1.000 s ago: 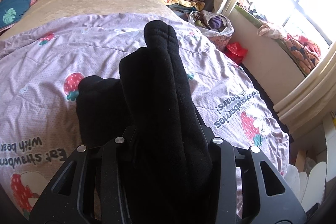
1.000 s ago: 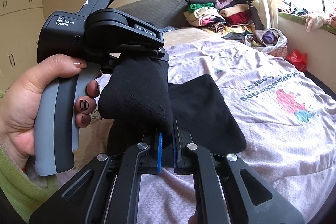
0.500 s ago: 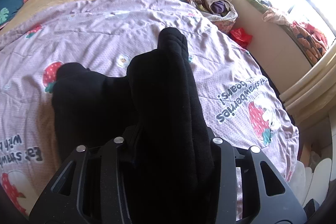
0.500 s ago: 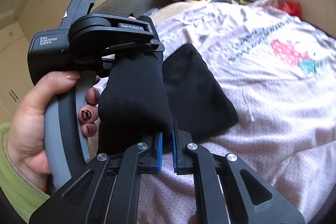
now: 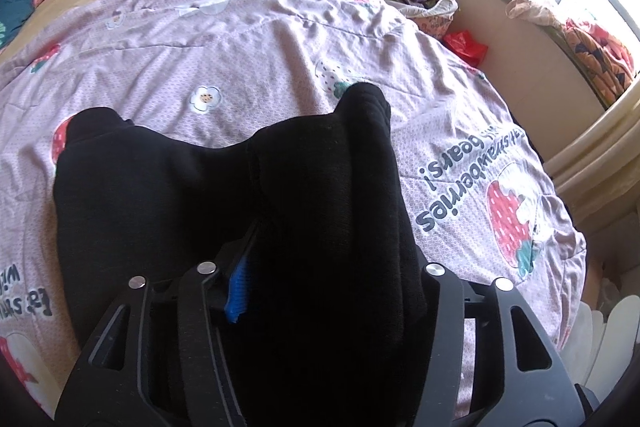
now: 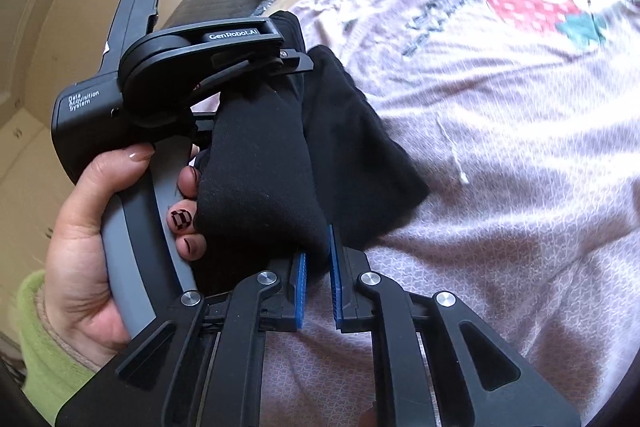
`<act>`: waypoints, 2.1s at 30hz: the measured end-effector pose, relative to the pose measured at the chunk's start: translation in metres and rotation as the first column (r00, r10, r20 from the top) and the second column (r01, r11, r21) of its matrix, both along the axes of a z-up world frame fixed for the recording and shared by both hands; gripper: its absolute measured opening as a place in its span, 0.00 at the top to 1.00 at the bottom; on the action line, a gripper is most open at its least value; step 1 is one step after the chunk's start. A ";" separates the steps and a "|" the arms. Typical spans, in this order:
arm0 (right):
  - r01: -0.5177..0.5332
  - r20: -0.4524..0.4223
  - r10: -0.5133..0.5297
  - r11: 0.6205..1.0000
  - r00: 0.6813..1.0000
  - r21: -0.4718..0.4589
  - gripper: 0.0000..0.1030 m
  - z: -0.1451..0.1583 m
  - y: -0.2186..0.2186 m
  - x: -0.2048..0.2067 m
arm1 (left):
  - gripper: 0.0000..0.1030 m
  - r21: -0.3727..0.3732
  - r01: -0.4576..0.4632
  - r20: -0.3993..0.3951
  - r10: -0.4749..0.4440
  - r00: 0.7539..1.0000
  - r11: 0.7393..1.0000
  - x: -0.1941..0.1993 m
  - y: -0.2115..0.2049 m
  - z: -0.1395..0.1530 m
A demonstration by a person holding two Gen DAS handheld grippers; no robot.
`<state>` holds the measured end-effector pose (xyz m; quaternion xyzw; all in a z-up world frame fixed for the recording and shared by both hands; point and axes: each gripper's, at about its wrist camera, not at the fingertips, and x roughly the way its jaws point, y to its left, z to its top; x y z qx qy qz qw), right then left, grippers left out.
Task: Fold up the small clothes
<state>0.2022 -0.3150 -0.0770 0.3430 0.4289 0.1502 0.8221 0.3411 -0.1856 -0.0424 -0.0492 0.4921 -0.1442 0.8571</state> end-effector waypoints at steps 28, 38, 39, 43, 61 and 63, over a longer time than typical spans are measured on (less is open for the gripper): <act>0.034 0.075 -0.019 0.980 0.997 -0.198 0.30 0.052 -0.048 0.059 | 0.14 0.004 -0.108 0.144 0.106 0.984 0.994 -0.067 0.100 0.017; -0.074 -0.188 0.012 0.944 0.982 -0.323 0.14 0.019 -0.012 0.166 | 0.13 -0.070 -0.108 0.080 0.113 0.990 0.992 -0.081 0.122 -0.015; -0.082 -0.197 0.017 0.942 0.980 -0.326 0.14 0.016 -0.011 0.169 | 0.13 -0.075 -0.104 0.079 0.110 0.991 0.992 -0.080 0.122 -0.016; -0.095 -0.141 0.050 0.938 0.989 -0.333 0.60 0.020 -0.003 0.165 | 0.13 -0.088 -0.094 0.068 0.100 0.993 0.992 -0.079 0.124 -0.020; -0.233 0.099 0.257 0.951 0.961 -0.204 0.91 0.068 0.016 0.156 | 0.13 -0.067 -0.096 0.077 0.101 0.992 0.993 -0.090 0.134 -0.003; -0.212 0.067 0.233 0.950 0.970 -0.231 0.91 0.053 0.006 0.156 | 0.13 -0.063 -0.082 0.061 0.086 0.994 0.995 -0.089 0.127 -0.010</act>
